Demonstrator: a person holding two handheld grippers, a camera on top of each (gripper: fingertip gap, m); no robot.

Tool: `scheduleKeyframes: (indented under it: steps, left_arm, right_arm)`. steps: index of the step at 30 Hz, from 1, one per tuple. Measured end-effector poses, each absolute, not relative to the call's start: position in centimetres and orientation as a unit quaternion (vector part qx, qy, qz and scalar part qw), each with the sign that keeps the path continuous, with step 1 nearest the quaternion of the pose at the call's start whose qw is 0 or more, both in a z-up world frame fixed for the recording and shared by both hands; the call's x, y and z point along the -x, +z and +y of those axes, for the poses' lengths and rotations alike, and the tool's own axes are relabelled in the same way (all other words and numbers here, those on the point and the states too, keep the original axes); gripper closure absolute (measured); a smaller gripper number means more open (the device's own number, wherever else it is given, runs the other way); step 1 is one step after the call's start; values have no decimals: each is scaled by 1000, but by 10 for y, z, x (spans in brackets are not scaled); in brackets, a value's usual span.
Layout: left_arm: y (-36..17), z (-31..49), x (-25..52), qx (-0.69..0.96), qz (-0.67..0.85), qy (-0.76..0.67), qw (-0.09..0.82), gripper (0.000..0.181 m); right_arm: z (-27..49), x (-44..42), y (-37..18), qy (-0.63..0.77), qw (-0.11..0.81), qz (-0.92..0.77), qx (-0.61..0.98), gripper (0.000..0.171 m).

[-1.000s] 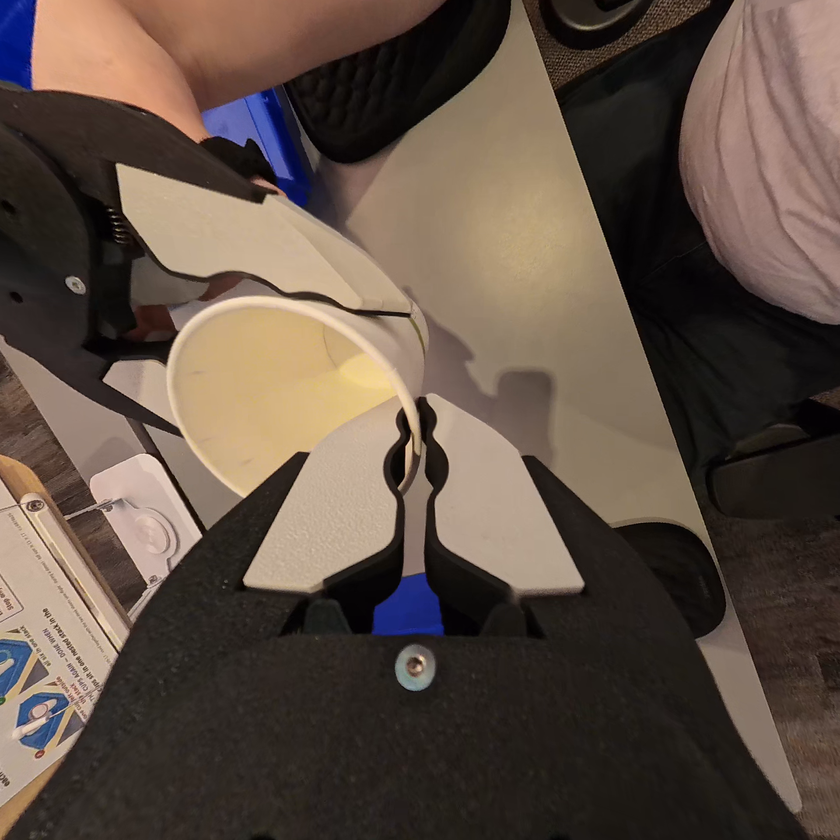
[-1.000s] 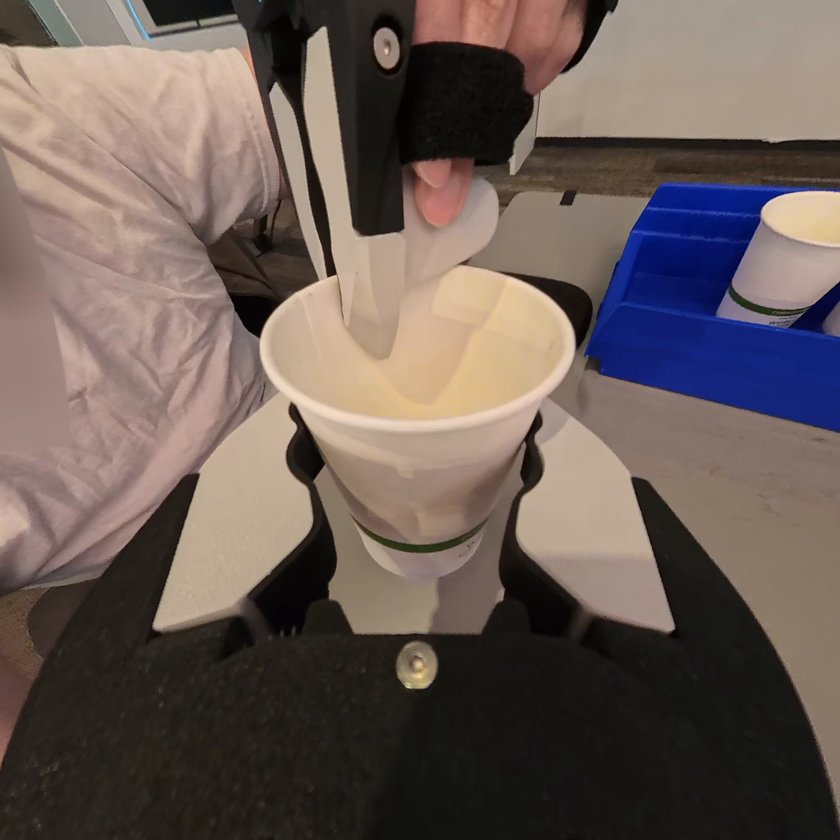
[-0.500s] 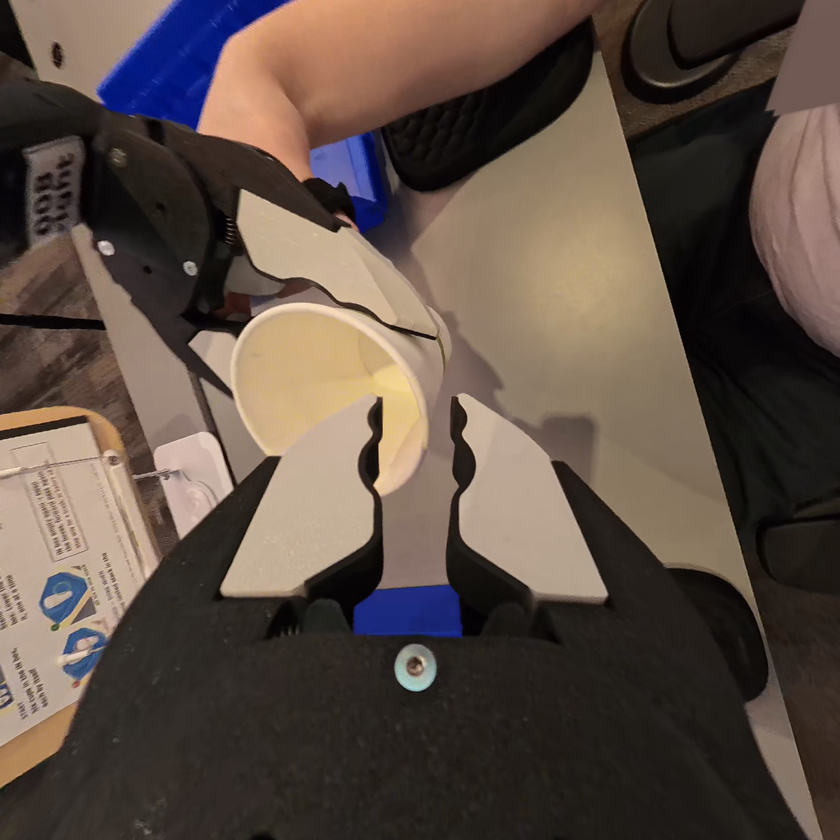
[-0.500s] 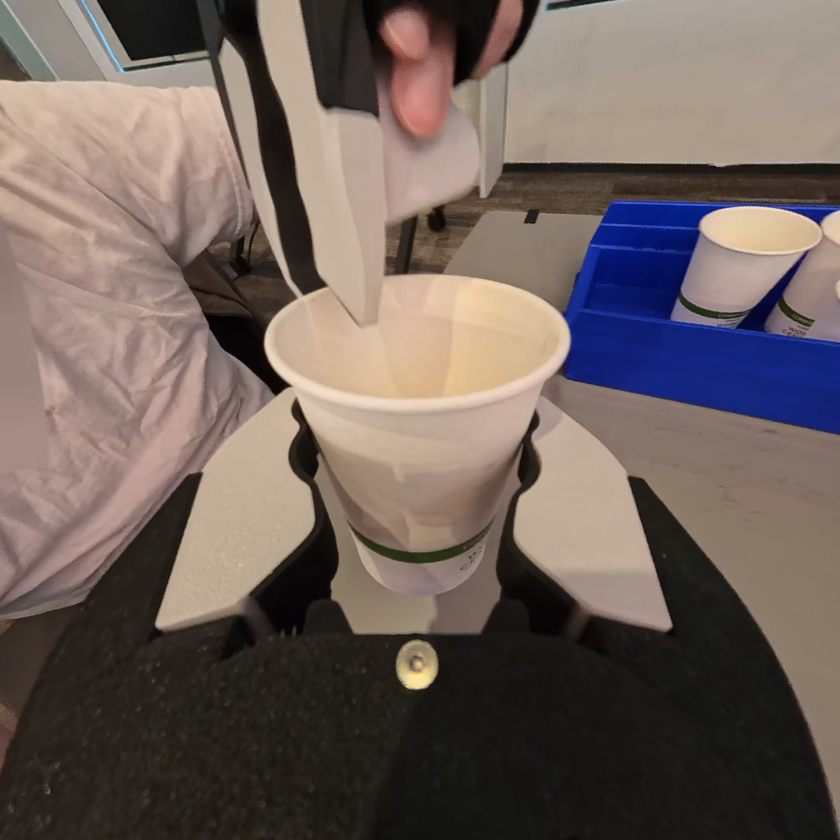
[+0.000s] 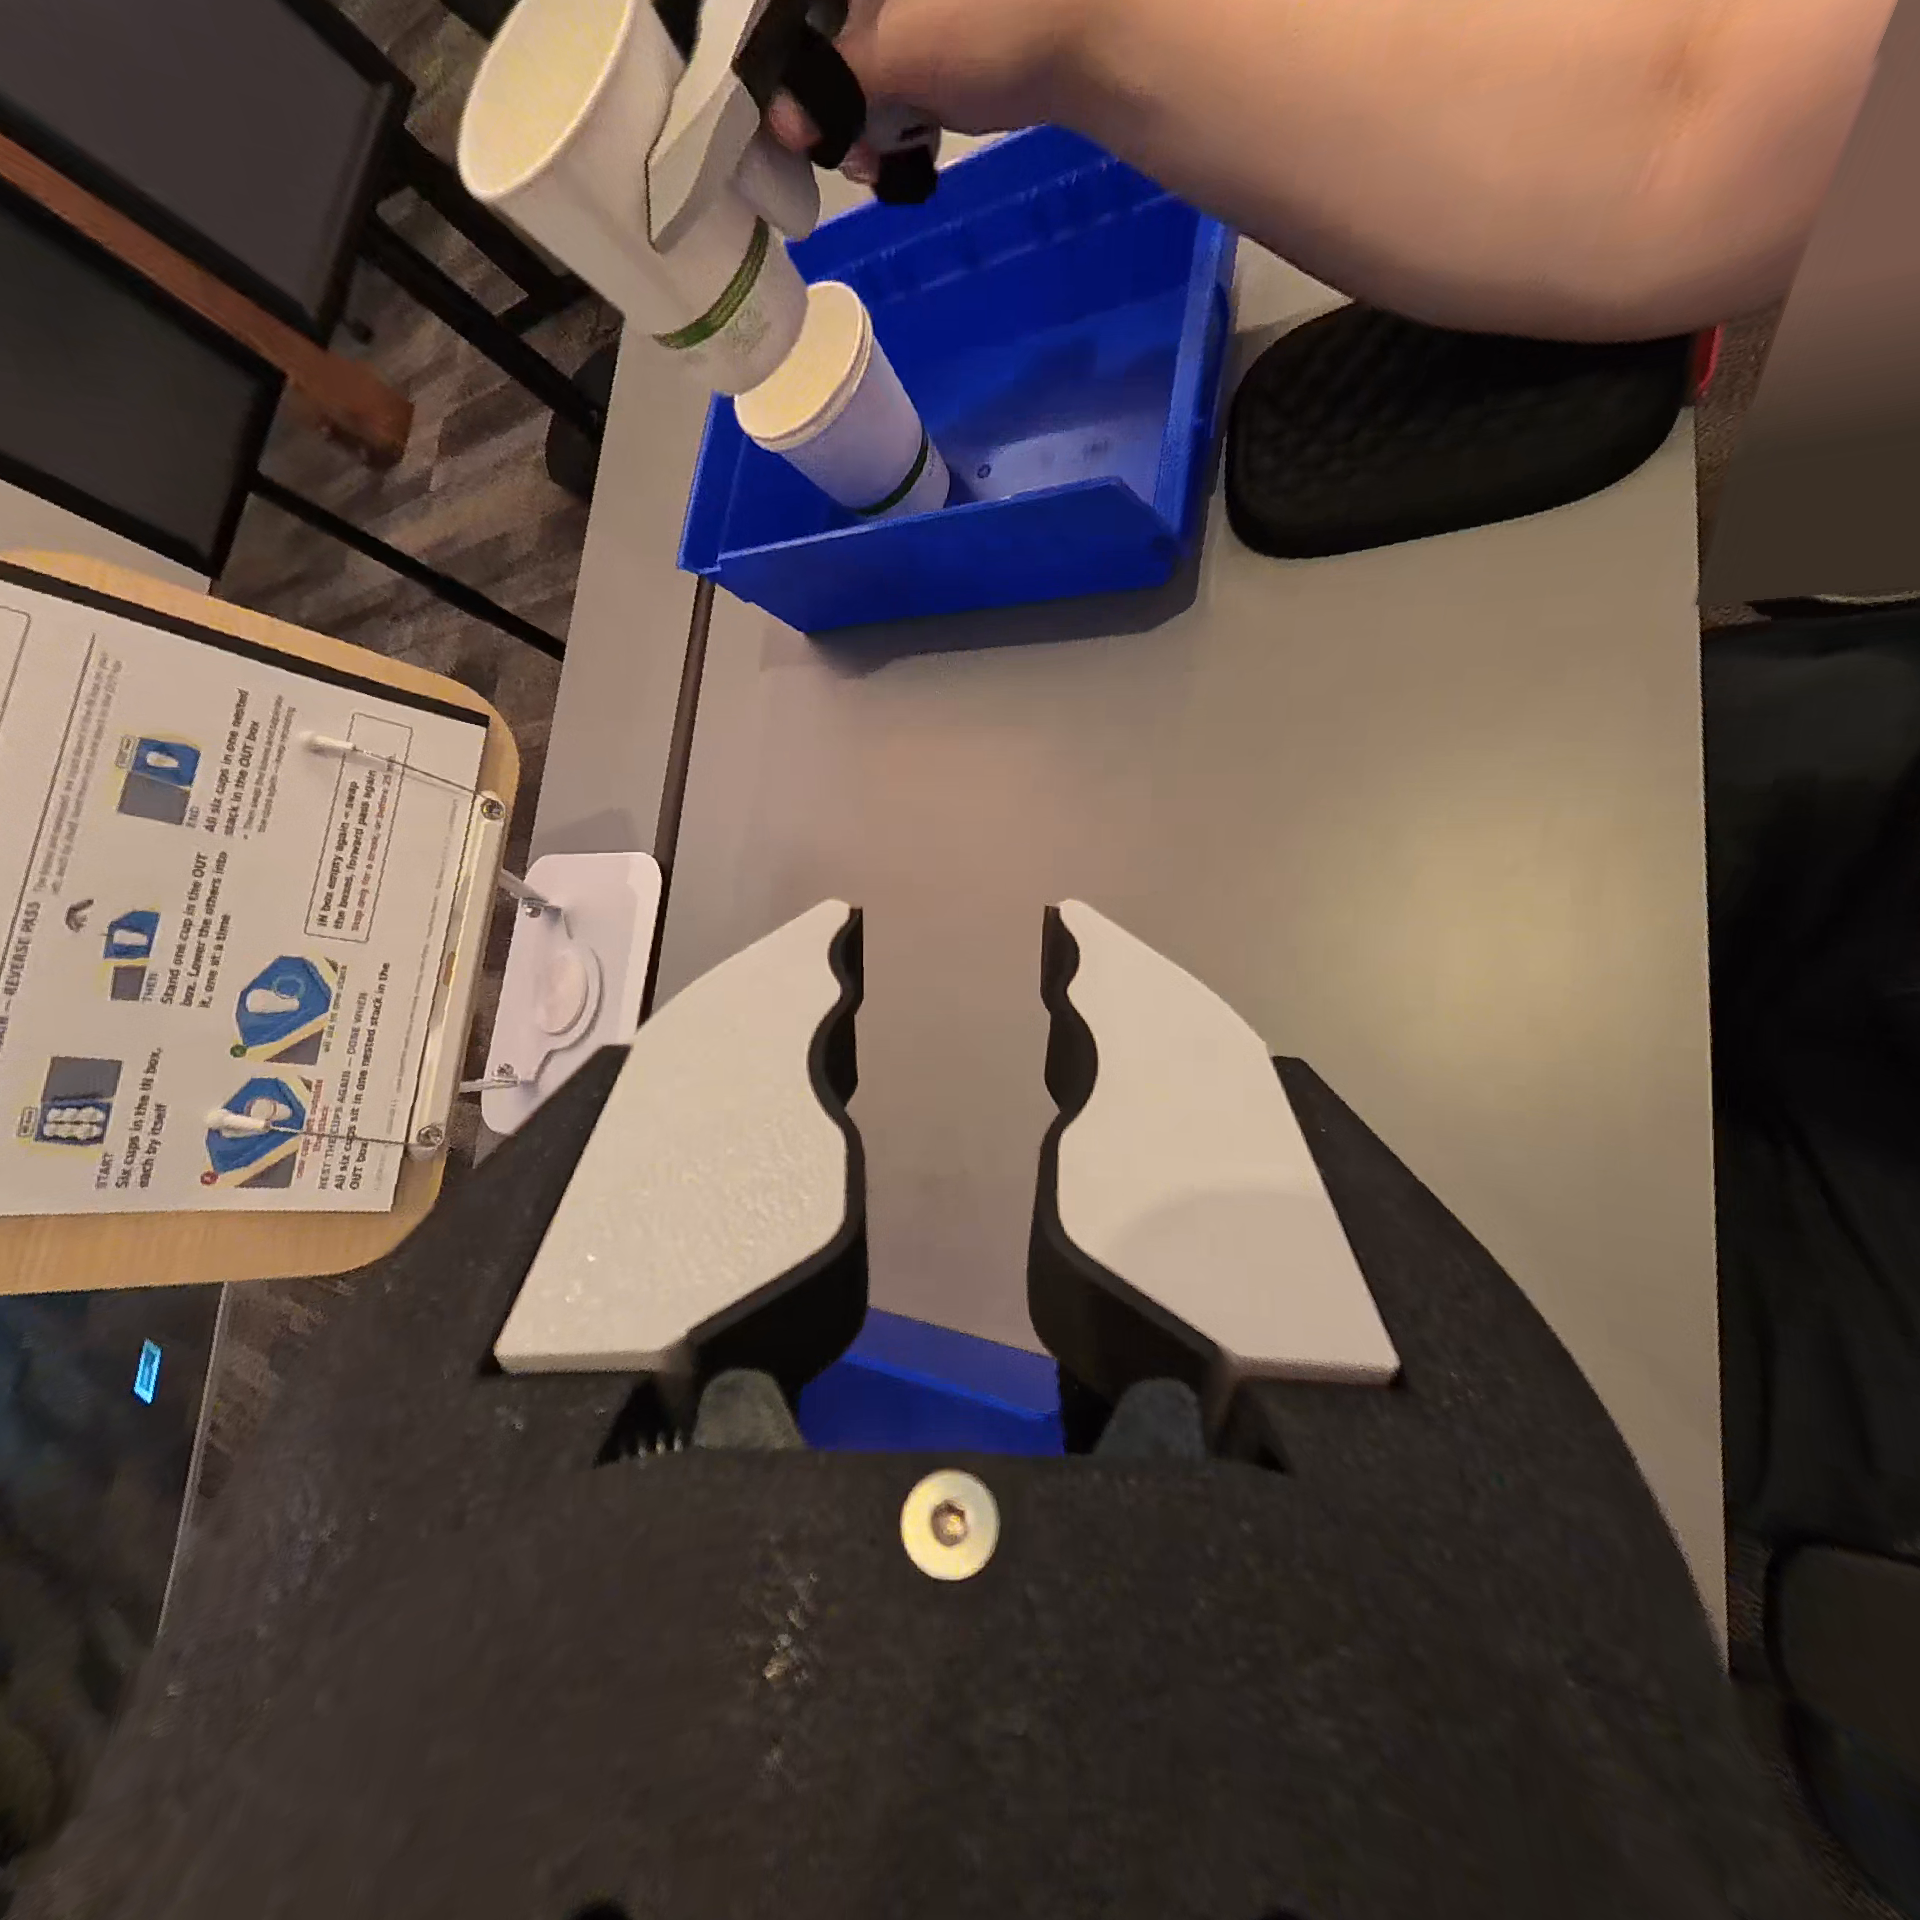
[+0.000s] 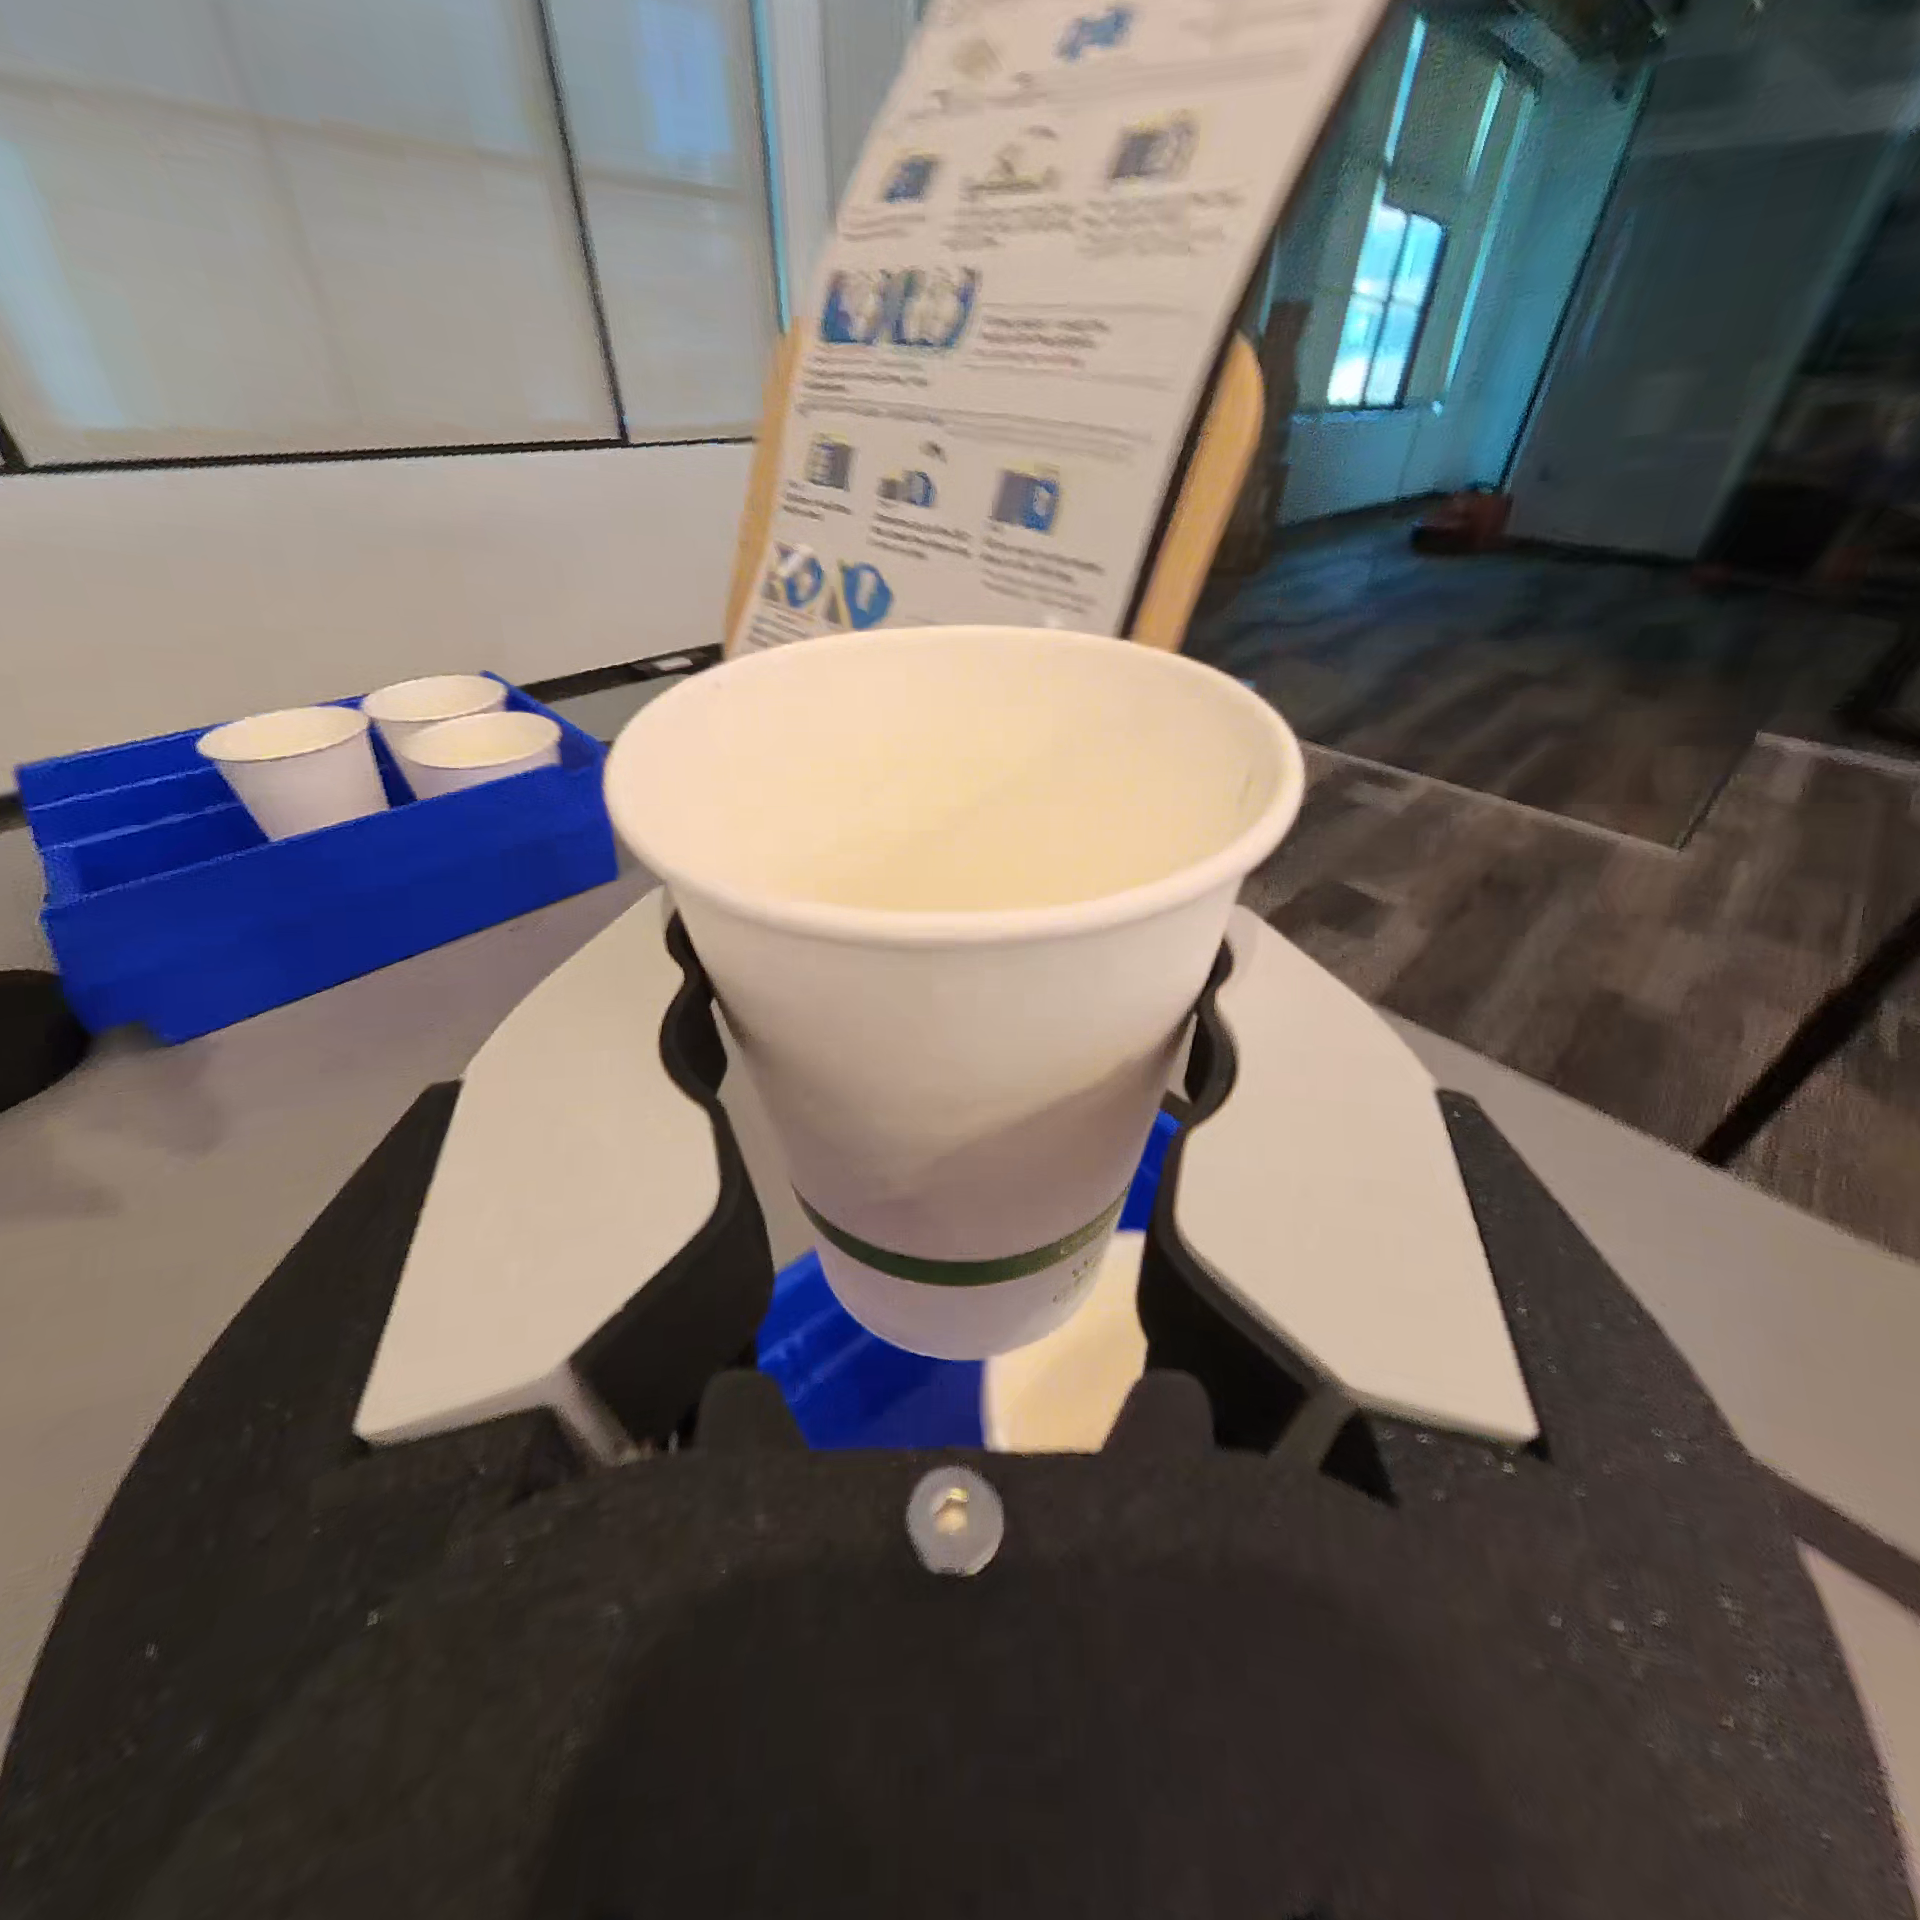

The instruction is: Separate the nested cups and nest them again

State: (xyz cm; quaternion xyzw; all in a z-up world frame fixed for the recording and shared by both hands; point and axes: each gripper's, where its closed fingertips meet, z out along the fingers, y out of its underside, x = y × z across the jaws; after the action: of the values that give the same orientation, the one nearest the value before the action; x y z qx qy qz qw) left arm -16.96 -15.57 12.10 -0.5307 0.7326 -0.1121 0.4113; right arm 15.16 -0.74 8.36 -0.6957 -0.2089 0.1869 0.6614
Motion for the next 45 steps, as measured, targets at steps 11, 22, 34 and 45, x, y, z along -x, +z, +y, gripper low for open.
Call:
scheduleKeyframes:
  steps: [11,22,34,45]
  left_arm:
    - [115,-160,165,524,748,-94,396,149]
    - [110,-162,161,522,759,-87,380,149]
    - [117,-158,165,524,750,-85,395,150]
    - [78,-52,260,662,663,49,347,149]
  right_arm:
    - [20,-197,29,178,642,-134,733,82]
    - [17,-200,-9,147,555,-169,801,80]
    - [-1,-216,-30,66,453,-188,869,74]
    - [-30,-189,31,66,507,-233,827,66]
